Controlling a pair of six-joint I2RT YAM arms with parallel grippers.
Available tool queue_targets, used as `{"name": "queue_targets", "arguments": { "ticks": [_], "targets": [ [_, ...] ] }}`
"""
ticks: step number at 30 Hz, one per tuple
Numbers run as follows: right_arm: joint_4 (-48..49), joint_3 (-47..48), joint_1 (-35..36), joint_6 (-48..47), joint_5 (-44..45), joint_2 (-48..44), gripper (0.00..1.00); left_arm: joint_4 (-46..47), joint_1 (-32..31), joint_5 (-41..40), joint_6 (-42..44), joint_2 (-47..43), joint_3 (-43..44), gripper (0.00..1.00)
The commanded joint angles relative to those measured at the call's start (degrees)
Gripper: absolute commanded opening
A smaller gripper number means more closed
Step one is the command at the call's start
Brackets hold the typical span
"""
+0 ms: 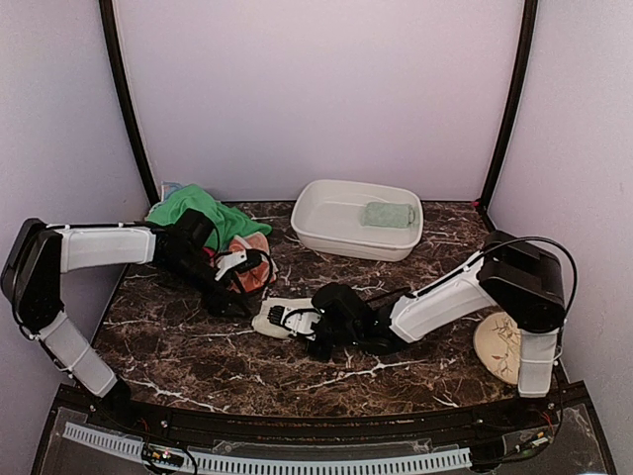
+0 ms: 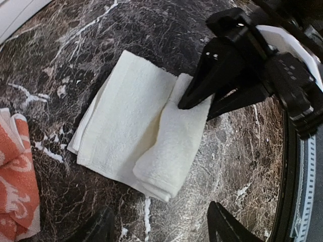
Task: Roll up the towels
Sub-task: Roll the towel at the center of the board.
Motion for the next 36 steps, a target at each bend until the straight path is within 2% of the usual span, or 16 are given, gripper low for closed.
{"name": "queue_targets", "arguments": {
  "ticks": [1, 7, 10, 15, 23, 27, 32, 36],
  "targets": [
    [-12.8, 0.2, -2.1, 11.0, -13.7, 0.1, 0.00, 4.7, -0.6, -0.6, 5.1, -5.0, -5.1, 0.65],
    [-18.6, 2.5, -6.5, 20.6, -26.9, 3.4, 0.00, 4.1, -0.9, 1.5, 6.4, -6.7, -6.0, 0.53],
    [-21.9, 5.0, -8.9, 25.0, -33.3, 6.3, 0.00, 3.4, -3.3, 1.4, 7.4, -7.9, -6.3, 0.51],
    [-28.3, 10.4, -12.4, 29.9, -40.2, 11.0, 0.00, 7.6, -12.9, -7.0, 10.0, -10.2, -9.3, 0.51],
    [-35.5, 14.8, -15.7, 35.3, -46.6, 15.4, 0.00, 14.1, -15.2, -14.7, 9.9, -3.2, -4.2, 0.52],
    [-32.3, 12.7, -16.1, 39.7, -49.5, 14.4, 0.00, 14.7, -15.2, -16.9, 7.3, 1.6, -2.0, 0.46],
    [-21.7, 5.9, -16.1, 46.7, -53.4, 10.3, 0.01, 15.3, -15.2, -16.6, 3.1, 5.1, -1.8, 0.38],
    [-13.6, 0.1, -16.0, 51.5, -53.4, 7.6, 0.11, 11.9, -15.2, -13.3, 0.2, 7.7, 0.0, 0.23]
  ]
}}
